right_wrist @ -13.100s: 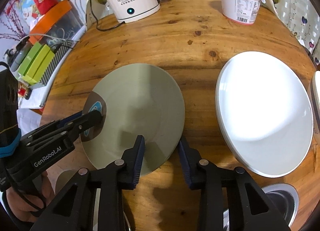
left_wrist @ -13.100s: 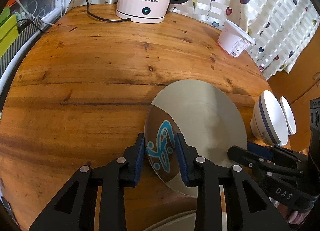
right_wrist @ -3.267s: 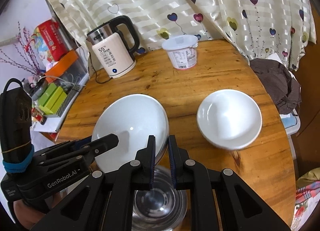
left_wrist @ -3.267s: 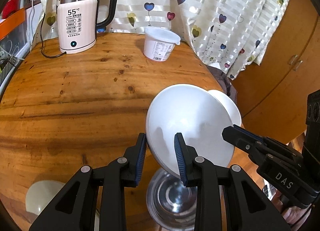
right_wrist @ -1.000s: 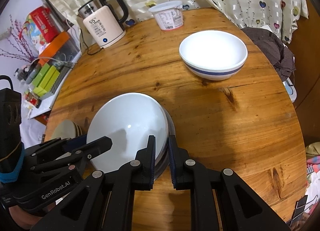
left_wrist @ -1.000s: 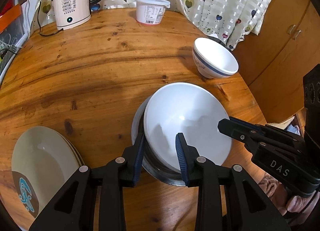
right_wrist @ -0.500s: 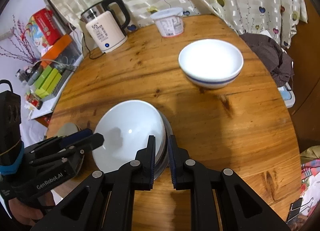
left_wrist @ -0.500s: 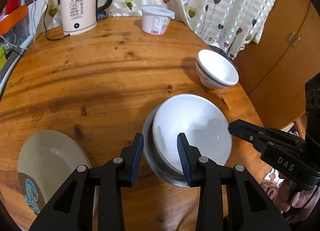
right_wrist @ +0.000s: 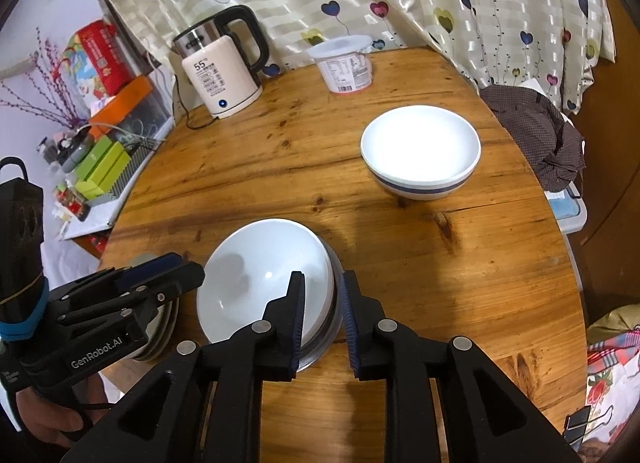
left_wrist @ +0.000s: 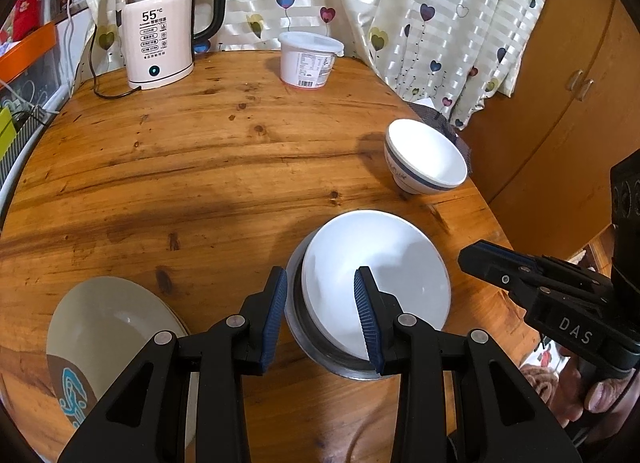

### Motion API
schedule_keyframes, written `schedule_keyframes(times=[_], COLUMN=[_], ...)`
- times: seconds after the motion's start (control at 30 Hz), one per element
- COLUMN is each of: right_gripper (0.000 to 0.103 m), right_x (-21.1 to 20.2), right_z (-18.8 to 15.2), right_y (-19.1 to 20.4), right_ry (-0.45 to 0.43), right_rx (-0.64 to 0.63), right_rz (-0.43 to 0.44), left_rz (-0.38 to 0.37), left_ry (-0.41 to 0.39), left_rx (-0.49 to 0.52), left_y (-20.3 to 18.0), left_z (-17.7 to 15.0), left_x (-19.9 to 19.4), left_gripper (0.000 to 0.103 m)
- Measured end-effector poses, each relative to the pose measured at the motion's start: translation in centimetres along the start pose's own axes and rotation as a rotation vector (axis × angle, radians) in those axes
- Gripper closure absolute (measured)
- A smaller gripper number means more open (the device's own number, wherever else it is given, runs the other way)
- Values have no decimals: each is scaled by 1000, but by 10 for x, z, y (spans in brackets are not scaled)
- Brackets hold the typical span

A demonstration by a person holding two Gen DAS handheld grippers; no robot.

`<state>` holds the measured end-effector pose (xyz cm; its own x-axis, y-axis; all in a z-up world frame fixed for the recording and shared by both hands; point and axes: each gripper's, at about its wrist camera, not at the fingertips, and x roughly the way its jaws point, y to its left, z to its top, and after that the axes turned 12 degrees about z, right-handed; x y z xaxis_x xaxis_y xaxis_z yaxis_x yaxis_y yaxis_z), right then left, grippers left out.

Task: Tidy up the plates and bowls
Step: 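Open both tools and move them to the other blue-banded white bowl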

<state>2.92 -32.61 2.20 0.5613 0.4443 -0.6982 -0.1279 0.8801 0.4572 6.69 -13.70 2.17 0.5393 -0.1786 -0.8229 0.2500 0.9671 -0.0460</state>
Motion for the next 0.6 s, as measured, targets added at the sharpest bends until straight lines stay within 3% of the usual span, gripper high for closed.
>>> schedule_keyframes(times=[0.6], right_gripper=[74], right_x=[-5], right_z=[6], right_y=[-11], right_ry=[-16], right_rx=[23], right_rz=[-8], left_rz=[-10], left_ry=[-6], left_rx=[11], left_y=[-3], left_z=[9], left_x=[2], left_gripper=[67])
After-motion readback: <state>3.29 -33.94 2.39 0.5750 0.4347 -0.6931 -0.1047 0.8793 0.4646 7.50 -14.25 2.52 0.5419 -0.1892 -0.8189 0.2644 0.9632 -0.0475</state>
